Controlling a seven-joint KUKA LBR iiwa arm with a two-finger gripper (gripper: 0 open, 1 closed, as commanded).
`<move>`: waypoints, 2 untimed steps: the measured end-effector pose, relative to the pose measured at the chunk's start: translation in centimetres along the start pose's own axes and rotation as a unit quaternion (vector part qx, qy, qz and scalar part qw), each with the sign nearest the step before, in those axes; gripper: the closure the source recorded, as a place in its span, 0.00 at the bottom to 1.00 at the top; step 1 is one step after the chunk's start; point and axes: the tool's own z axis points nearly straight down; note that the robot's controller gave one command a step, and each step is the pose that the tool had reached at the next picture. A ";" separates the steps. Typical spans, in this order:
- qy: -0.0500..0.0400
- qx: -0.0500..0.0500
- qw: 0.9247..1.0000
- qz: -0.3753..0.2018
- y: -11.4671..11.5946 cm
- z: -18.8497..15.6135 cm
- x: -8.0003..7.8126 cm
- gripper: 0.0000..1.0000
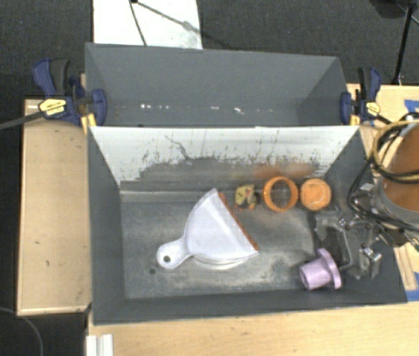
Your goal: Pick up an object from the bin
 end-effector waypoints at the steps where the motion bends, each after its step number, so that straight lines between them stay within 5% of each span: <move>1: -0.001 0.001 0.988 -0.157 0.4 7.5 0.3 0.00; 2: -0.012 0.004 0.975 -0.224 0.3 9.8 -0.6 1.00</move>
Offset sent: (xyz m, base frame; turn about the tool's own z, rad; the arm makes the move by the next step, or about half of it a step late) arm -0.0035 -0.0062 -0.0817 -0.5833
